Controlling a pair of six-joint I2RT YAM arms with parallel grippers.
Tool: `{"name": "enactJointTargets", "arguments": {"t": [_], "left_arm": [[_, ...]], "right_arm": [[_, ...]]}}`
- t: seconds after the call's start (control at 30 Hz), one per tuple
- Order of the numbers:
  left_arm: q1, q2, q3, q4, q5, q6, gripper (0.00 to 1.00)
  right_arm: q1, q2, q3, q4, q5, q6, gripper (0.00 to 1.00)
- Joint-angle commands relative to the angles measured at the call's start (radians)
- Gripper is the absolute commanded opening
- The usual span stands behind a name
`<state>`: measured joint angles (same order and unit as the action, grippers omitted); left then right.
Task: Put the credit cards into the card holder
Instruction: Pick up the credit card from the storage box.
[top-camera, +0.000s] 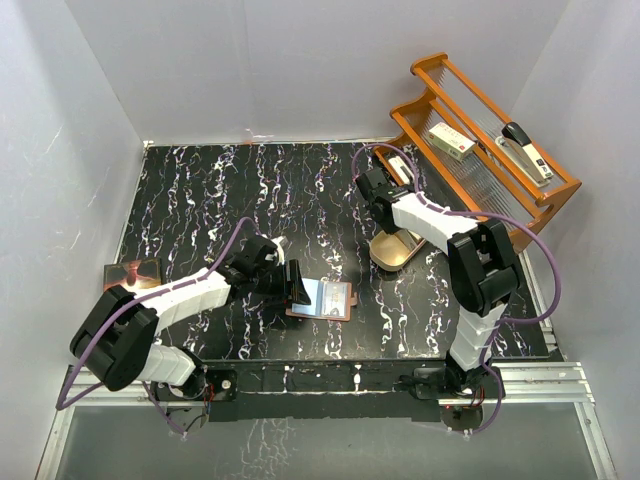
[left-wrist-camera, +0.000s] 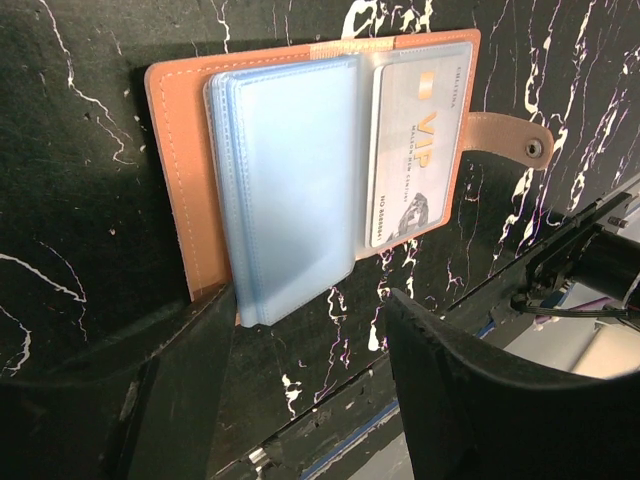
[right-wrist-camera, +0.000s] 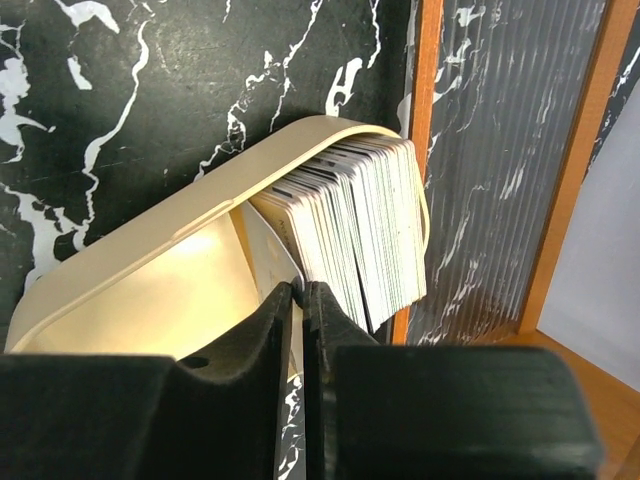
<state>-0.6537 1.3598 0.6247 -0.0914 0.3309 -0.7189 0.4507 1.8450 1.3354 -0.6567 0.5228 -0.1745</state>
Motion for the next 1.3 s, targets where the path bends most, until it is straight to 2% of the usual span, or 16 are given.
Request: {"name": "enactJointTargets", "arguments": {"t": [0.0,0.47,0.6,0.73,0.83,1.0,1.07,1.27], "left_arm": [[0.005,-0.046,-0.002,-0.030,0.008,-0.008,0.59],[0.007,-0.043,0.074,-0.128,-0.061,0.024,0.59],[0.015,-0.036,0.091,-0.132,-0.054,0.023,0.56],[0.027,-0.030,0.092,-0.117,-0.033,0.016,0.41],[0.042,-0.019,0.088,-0.109,-0.022,0.013,0.23],[0.064,0.003,0.077,-0.089,-0.003,0.023,0.04],[0.074,0.004,0.069,-0.073,0.015,0.026,0.00],[0.095,0.037,0.049,-0.045,0.033,0.027,0.00]], "right_arm": [[0.018,-0.053,0.053,-0.055,-0.003,0.039,0.00],[0.098,-0.144,0.171,-0.232,-0.021,0.184,0.00],[0.120,-0.172,0.219,-0.295,-0.066,0.293,0.00],[0.142,-0.230,0.225,-0.289,-0.219,0.403,0.00],[0.152,-0.290,0.166,-0.226,-0.323,0.474,0.00],[0.153,-0.373,0.053,-0.100,-0.506,0.572,0.00],[0.155,-0.406,-0.002,-0.039,-0.571,0.614,0.00],[0.160,-0.461,-0.167,0.096,-0.690,0.734,0.00]]}}
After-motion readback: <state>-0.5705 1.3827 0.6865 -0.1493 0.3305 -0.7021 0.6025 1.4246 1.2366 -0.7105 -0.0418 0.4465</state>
